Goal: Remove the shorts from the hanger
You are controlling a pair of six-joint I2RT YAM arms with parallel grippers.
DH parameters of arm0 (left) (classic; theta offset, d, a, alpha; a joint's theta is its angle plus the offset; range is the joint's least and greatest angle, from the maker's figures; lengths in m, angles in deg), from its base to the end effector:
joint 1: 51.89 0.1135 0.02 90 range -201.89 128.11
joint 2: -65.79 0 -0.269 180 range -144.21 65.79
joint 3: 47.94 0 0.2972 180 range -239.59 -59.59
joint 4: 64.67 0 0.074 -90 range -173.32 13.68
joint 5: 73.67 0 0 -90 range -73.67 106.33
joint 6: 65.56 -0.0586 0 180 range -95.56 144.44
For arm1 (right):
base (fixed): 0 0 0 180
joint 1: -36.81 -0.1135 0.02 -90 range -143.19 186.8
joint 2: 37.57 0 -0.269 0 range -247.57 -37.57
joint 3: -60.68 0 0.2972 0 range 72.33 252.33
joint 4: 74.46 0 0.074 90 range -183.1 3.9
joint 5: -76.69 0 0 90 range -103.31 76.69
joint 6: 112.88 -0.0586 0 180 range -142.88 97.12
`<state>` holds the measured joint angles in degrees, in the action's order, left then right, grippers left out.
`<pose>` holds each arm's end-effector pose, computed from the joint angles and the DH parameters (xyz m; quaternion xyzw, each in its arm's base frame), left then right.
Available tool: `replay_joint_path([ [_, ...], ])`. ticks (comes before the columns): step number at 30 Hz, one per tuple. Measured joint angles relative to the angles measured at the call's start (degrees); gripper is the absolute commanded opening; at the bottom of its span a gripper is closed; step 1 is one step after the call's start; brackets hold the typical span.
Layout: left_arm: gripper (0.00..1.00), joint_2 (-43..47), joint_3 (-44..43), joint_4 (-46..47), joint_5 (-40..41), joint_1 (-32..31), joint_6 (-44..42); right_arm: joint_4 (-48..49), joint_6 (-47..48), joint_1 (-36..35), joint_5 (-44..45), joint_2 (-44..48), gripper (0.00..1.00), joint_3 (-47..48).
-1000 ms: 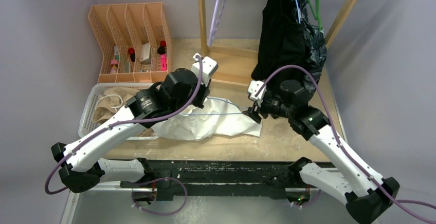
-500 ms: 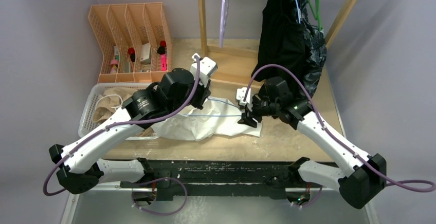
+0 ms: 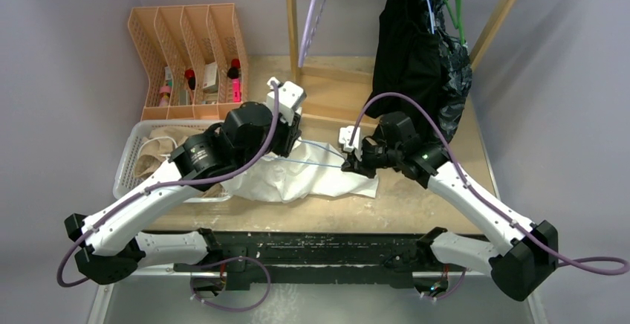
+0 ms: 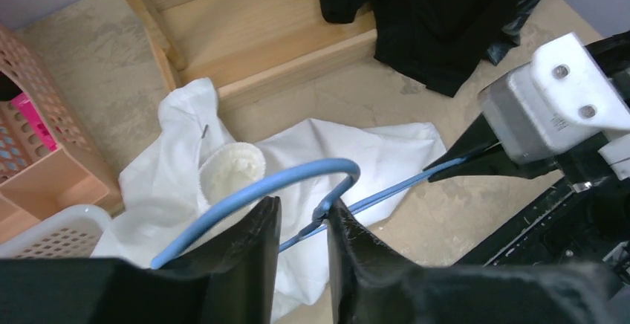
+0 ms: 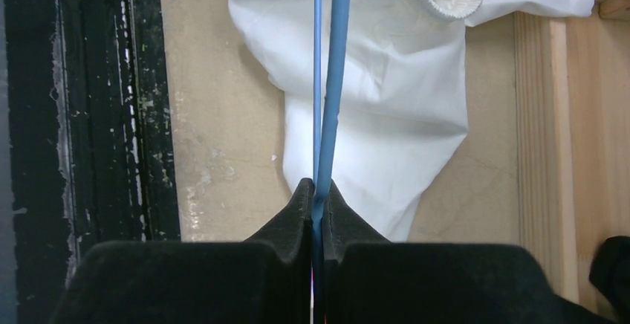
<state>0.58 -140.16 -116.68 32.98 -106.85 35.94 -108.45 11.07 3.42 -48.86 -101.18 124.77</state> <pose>0.1802 -0.2278 0.4377 0.2367 0.8040 -0.1892 0.5116 0.2310 0.1930 0.2898 -0.5853 0.6181 0.2667 0.4520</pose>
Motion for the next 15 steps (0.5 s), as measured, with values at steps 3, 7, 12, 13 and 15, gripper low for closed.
replay_joint_path([
  [3, 0.5, 1.7, 1.5, 0.9, 4.2, -0.2, 1.6, -0.6, -4.1, 0.0, -0.2, 1.2, 0.0, 0.0],
  [7, 0.6, 4.5, 4.0, 2.4, 8.3, -0.3, 4.0, -1.3, -10.5, -0.1, -1.5, 3.6, 0.0, 0.0],
  [12, 0.76, 5.7, 5.5, 3.5, 10.8, -0.4, 6.4, -2.1, -15.5, -1.8, -1.4, 6.3, 0.0, -0.4],
  [13, 0.79, 5.7, 5.5, 3.5, 11.5, -0.5, 6.8, -2.2, -16.2, -1.9, -1.3, 6.3, 0.0, -0.4],
  [15, 0.85, 5.8, 5.5, 3.3, 12.7, -0.5, 7.4, -2.2, -17.5, -2.0, -0.6, 5.3, 0.0, -0.3],
])
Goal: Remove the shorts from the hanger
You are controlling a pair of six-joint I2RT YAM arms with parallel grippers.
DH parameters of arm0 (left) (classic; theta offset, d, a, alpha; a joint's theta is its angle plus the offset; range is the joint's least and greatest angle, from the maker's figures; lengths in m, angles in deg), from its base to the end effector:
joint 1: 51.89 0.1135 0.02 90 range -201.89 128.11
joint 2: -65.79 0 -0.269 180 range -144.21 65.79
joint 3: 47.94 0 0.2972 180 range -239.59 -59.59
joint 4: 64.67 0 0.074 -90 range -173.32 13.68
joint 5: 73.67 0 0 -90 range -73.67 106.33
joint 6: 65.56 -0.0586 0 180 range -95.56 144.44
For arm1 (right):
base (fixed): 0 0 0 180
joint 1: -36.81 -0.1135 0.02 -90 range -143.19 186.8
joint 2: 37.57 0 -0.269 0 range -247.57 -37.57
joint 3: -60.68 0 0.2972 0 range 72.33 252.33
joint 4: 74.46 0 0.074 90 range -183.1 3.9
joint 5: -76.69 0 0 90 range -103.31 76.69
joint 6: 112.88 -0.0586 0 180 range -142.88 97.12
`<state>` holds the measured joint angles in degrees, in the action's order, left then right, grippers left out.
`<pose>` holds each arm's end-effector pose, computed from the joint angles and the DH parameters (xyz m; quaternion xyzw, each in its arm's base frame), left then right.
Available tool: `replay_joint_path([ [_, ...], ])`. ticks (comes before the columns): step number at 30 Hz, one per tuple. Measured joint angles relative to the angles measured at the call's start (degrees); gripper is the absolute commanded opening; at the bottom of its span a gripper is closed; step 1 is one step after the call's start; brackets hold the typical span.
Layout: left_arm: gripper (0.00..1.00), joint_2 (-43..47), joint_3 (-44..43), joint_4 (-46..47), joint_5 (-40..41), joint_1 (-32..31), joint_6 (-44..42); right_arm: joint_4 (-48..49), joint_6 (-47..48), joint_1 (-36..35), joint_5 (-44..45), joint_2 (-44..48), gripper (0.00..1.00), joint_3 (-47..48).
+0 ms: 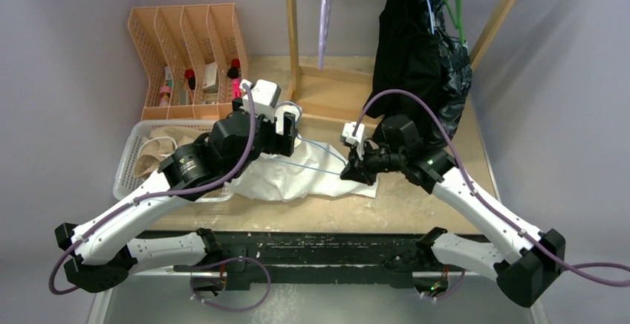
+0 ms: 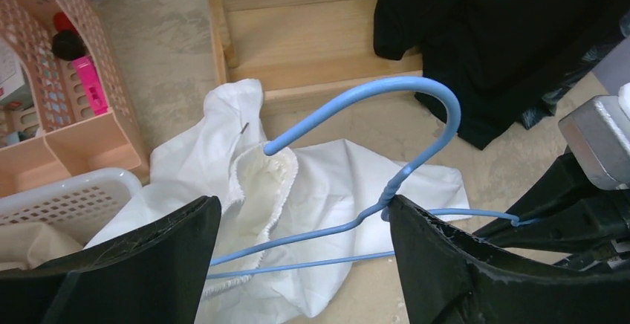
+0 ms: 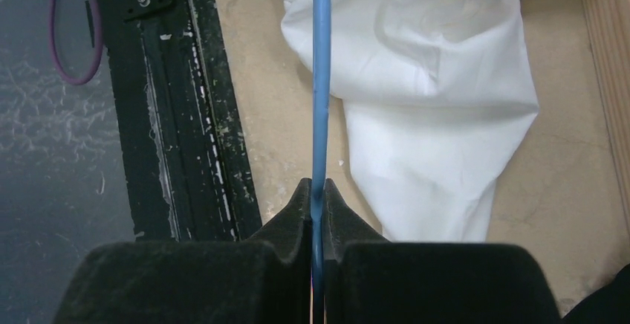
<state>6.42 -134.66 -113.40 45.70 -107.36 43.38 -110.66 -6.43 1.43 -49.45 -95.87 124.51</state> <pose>0.1730 -0.2007 0.4359 0.1147 0.8035 -0.1629 0.5609 0.2073 0.1896 0.3091 -0.4991 0.6759 0.3432 0.4198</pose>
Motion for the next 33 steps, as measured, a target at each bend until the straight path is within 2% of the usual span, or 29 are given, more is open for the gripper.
replay_joint_path([
  [6, 0.92, 0.8, 0.0, -1.8, 5.5, 0.5, 1.0, -2.1, -4.9, -0.2, 5.0, -8.8, 0.0, 5.3],
  [8, 0.88, 1.2, 0.0, -1.9, 6.0, 0.6, 1.0, -2.2, -6.3, -0.1, 6.5, -11.6, 0.0, 7.0],
  [10, 0.9, 1.1, 0.0, -2.3, 6.0, 0.6, 1.0, -2.1, -7.9, -0.1, 6.6, -12.8, 0.0, 7.3],
  [13, 0.97, 0.4, 0.0, -3.6, 7.8, 0.6, 1.3, -2.1, -10.5, -0.1, 6.5, -12.6, 0.0, 7.3],
  [22, 0.98, -2.6, 0.0, -6.6, 19.8, 2.6, 6.4, -2.3, -21.9, -0.2, 11.1, -7.1, 0.0, 4.5],
  [28, 0.98, -5.4, 4.2, -5.4, 14.3, 16.3, 9.5, -2.4, -28.0, -0.1, 14.9, -2.7, 0.0, -0.6],
  [33, 0.98, -10.5, 5.8, -2.6, 7.9, 17.5, 11.3, -2.0, -32.0, -0.1, 16.5, 3.8, 0.0, -4.0],
])
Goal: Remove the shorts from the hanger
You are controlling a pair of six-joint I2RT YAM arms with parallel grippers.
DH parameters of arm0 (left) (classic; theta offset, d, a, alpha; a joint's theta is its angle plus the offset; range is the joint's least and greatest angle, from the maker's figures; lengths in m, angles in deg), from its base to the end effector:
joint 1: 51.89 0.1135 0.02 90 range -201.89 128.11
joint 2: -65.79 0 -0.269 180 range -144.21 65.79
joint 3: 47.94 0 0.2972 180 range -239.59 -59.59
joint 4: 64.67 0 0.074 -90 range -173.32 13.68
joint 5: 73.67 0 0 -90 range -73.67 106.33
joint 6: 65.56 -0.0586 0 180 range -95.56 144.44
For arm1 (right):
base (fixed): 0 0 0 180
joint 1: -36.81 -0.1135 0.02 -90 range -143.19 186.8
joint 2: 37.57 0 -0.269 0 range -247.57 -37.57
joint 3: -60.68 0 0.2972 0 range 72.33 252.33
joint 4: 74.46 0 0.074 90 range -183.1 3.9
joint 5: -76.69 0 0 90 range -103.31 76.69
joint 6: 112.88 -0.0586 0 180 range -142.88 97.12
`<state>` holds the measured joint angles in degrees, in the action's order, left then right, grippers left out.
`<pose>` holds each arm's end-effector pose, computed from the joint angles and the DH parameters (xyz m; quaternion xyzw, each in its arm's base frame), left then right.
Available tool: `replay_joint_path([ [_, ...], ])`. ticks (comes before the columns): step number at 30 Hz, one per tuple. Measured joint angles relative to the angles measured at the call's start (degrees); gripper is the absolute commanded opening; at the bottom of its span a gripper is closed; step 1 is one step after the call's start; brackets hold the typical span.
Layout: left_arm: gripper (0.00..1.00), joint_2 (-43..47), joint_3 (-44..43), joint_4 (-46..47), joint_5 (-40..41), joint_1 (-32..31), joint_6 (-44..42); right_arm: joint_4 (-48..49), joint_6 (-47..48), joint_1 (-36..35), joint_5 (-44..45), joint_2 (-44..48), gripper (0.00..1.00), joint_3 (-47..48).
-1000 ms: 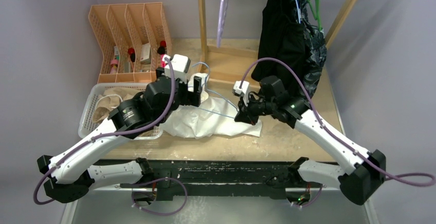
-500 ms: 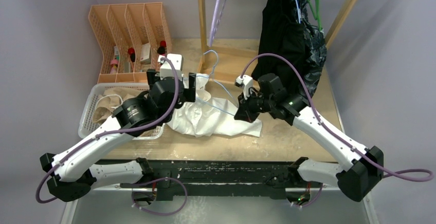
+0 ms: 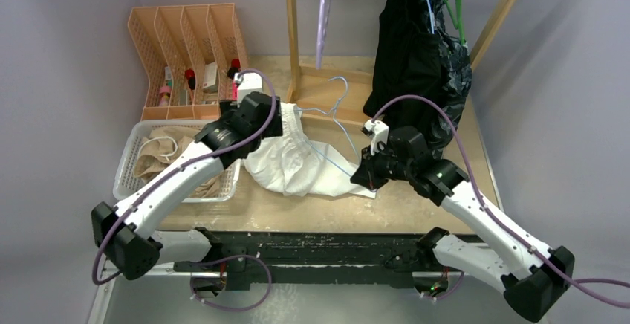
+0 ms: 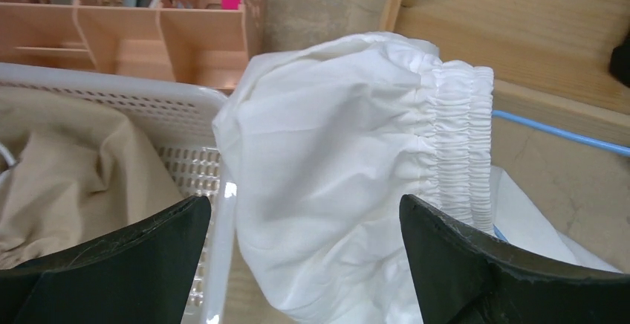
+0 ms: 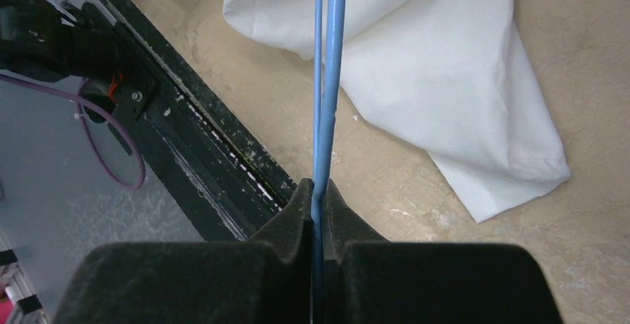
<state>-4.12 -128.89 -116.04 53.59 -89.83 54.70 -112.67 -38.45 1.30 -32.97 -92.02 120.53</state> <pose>0.2673 -0.1634 0.3450 -0.0763 0.8670 0.0169 0.4921 0.2068 0.1717 0.2903 -0.2303 0.8379 0.3386 0.3609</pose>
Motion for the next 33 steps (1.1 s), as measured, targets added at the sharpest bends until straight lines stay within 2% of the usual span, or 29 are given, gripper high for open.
replay_joint_path([
  [5, 0.95, -4.9, 0.0, 3.7, -6.1, 0.0, 0.7, 0.7, -2.1, 0.0, 0.8, 4.4, 0.0, -2.5],
  [12, 0.91, -7.3, 1.2, 11.2, -18.4, 0.1, 2.4, 1.2, -3.9, 0.0, 0.9, 7.4, 0.0, -3.9],
  [14, 0.86, -7.4, 1.7, 12.7, -20.5, 0.1, 3.1, 1.5, -4.1, 0.0, 0.9, 8.3, 0.0, -4.0],
  [15, 0.77, -7.6, 1.7, 12.9, -20.8, 0.1, 3.3, 1.6, -4.2, 0.0, 0.9, 8.5, 0.0, -4.0],
  [19, 0.23, -10.3, 0.8, 12.3, -17.2, 0.1, 4.6, 1.7, -4.5, 0.0, 0.9, 9.3, 0.0, -4.0],
  [21, 0.04, -13.3, -0.7, 11.3, -14.5, 0.1, 5.7, 1.7, -4.9, 0.0, 1.0, 9.7, 0.0, -4.0],
  [22, 0.0, -14.5, -1.1, 11.3, -13.6, 0.1, 5.9, 1.7, -5.1, 0.0, 1.1, 9.8, 0.0, -4.0],
  [33, 0.0, -12.0, -1.2, 11.0, -9.4, 0.2, 6.5, -3.4, -8.0, 0.0, 9.8, 7.3, 0.0, -1.5],
])
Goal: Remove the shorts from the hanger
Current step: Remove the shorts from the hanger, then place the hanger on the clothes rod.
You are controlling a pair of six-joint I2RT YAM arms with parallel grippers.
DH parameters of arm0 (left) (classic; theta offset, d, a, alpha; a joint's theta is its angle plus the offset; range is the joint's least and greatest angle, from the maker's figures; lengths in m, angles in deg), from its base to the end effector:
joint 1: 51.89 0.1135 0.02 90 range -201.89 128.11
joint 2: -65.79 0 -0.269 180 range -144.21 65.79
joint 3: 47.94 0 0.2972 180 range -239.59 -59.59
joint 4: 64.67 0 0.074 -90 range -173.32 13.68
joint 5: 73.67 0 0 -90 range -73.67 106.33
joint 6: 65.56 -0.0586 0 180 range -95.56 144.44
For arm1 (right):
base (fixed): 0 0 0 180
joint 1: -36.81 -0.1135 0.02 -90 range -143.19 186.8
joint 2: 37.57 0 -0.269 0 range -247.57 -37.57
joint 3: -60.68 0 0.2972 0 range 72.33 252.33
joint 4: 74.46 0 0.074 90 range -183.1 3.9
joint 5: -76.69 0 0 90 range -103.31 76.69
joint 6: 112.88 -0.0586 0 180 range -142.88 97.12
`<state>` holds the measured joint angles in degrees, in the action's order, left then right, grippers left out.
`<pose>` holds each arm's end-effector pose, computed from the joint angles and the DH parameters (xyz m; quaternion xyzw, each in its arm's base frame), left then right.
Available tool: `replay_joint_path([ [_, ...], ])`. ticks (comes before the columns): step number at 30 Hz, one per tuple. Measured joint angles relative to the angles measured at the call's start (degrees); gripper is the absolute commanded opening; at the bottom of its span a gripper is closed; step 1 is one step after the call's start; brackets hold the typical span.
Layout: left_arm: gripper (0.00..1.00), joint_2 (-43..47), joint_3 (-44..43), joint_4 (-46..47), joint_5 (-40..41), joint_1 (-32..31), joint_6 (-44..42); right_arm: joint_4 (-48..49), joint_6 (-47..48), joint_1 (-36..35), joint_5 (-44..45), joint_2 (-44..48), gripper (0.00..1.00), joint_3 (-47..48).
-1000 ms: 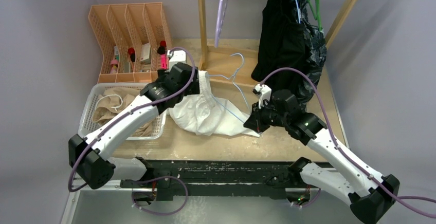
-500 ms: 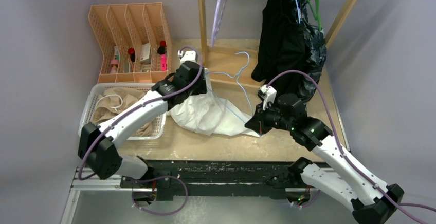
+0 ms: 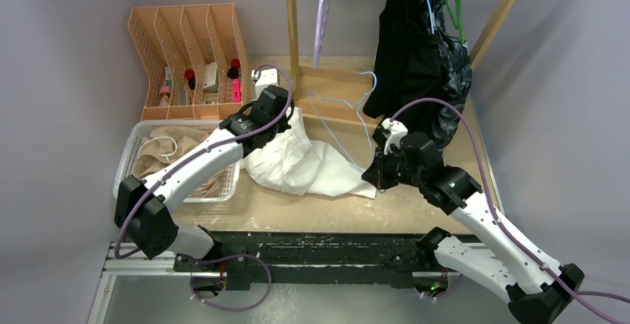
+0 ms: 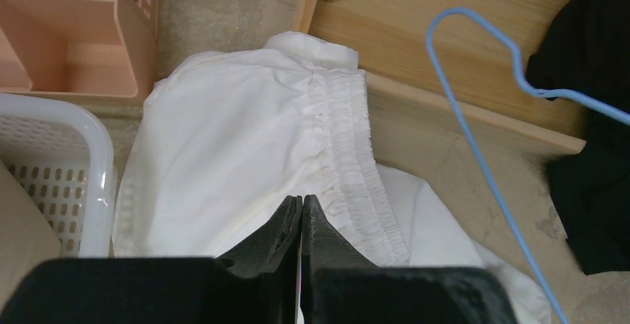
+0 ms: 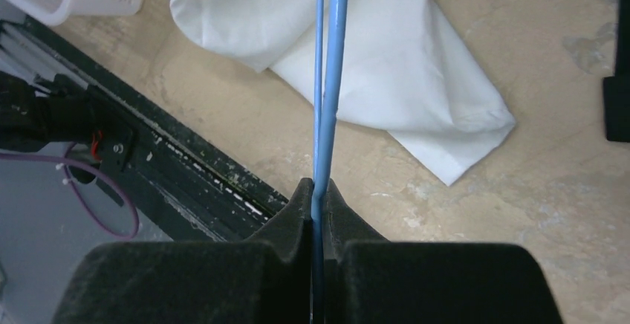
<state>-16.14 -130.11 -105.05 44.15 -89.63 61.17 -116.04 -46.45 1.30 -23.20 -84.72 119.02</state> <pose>0.3138 -0.2083 0.3000 -0.0936 0.8811 -0.0740 0.4577 0.1913 0.1489 0.3017 -0.1325 0.8553 0.3092 0.3940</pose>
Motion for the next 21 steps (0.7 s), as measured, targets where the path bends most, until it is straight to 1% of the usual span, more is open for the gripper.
replay_joint_path([
  [1, 0.0, 0.2, 0.1, -0.2, 0.7, 0.1, -0.1, -1.0, -0.2, 0.0, 1.2, 0.3, 0.0, 0.5],
  [2, 0.08, 0.2, 0.1, -0.2, 0.8, 0.1, -0.1, -1.5, -0.4, 0.0, 2.1, 0.9, 0.0, 1.0],
  [3, 0.2, 0.3, 0.6, 0.3, 0.7, 0.1, -0.3, -2.0, -0.5, 0.0, 3.7, 1.8, 0.0, 1.4],
  [4, 0.37, 0.6, 1.5, 0.8, 0.5, 0.1, -0.5, -2.4, -0.6, 0.0, 4.6, 2.7, 0.0, 1.8],
  [5, 0.48, 1.1, 3.0, 1.4, -0.2, 0.1, -0.7, -2.8, -0.5, 0.0, 5.6, 3.9, 0.0, 2.3],
  [6, 0.56, 1.8, 4.7, 1.7, -1.1, 0.1, -1.0, -3.1, -0.3, 0.0, 6.4, 5.0, 0.0, 2.8],
  [8, 0.66, 3.0, 7.7, 2.3, -3.0, 0.1, -1.3, -3.4, 0.3, 0.0, 7.8, 6.1, 0.0, 4.2],
  [9, 0.7, 3.5, 8.8, 2.5, -3.9, 0.1, -1.5, -3.5, 0.7, 0.0, 8.5, 6.2, 0.0, 5.0],
  [12, 0.77, 3.9, 9.9, 3.0, -5.8, 0.1, -1.7, -4.3, 1.6, 0.0, 11.1, 5.0, 0.0, 8.5],
  [16, 0.82, 3.9, 11.1, 5.7, -8.9, 0.1, -1.8, -4.4, 2.1, 0.0, 15.9, 1.3, 0.0, 13.2],
  [21, 0.85, 3.9, 16.2, 7.6, -11.9, 0.0, -1.3, -4.5, 2.0, 0.0, 21.1, -2.3, 0.0, 15.4],
])
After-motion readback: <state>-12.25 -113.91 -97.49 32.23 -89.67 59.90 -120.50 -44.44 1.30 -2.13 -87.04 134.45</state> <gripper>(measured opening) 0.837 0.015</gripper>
